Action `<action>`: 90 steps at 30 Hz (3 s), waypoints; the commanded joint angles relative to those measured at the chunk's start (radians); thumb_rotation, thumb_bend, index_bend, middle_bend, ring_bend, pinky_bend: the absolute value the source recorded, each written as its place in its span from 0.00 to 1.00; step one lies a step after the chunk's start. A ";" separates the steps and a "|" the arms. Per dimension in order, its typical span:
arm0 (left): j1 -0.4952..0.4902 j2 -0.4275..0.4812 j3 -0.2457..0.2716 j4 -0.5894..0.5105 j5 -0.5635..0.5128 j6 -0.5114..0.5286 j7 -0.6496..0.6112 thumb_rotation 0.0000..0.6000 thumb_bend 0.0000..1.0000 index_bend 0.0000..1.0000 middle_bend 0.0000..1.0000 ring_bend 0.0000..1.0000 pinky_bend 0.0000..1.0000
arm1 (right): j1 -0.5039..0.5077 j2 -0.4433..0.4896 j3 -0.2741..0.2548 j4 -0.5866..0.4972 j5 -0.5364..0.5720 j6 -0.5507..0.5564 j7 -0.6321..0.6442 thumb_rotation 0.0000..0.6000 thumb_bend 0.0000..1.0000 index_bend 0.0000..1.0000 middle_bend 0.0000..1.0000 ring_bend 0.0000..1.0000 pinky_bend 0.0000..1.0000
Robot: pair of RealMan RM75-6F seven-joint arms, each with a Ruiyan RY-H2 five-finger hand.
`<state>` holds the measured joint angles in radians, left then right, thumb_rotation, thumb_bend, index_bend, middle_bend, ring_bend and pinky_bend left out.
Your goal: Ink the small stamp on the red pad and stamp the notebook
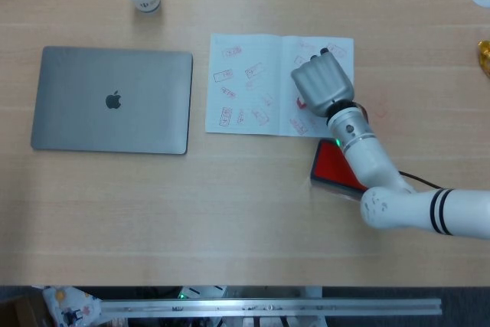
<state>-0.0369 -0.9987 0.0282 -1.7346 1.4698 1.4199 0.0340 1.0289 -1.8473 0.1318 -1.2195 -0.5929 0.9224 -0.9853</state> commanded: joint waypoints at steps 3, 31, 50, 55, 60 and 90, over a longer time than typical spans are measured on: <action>0.001 0.001 0.000 0.001 -0.002 0.001 -0.001 1.00 0.30 0.16 0.24 0.24 0.18 | 0.004 -0.010 0.002 0.013 0.002 0.000 -0.001 1.00 0.50 0.90 0.58 0.43 0.33; 0.007 0.000 0.002 0.016 -0.006 0.001 -0.013 1.00 0.30 0.16 0.24 0.24 0.18 | 0.008 -0.042 0.003 0.056 0.016 -0.009 -0.019 1.00 0.52 0.93 0.60 0.44 0.33; 0.013 0.004 0.004 0.016 0.008 0.015 -0.027 1.00 0.30 0.16 0.24 0.24 0.18 | -0.012 0.100 0.043 -0.083 0.014 0.050 0.014 1.00 0.52 0.93 0.60 0.44 0.33; 0.014 0.003 0.005 0.017 0.007 0.013 -0.024 1.00 0.30 0.16 0.24 0.24 0.18 | -0.008 0.087 0.035 -0.055 0.029 0.038 0.011 1.00 0.52 0.93 0.60 0.44 0.33; 0.014 0.004 0.004 0.018 0.002 0.010 -0.023 1.00 0.30 0.16 0.24 0.24 0.18 | 0.001 0.057 0.034 -0.012 0.036 0.027 0.011 1.00 0.52 0.93 0.60 0.44 0.33; 0.008 0.008 0.005 0.014 -0.010 -0.008 -0.011 1.00 0.30 0.16 0.24 0.24 0.18 | 0.006 -0.047 0.036 0.153 0.044 -0.027 0.008 1.00 0.53 0.95 0.61 0.48 0.33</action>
<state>-0.0285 -0.9911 0.0327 -1.7210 1.4596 1.4115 0.0231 1.0347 -1.8941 0.1679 -1.0668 -0.5486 0.8961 -0.9761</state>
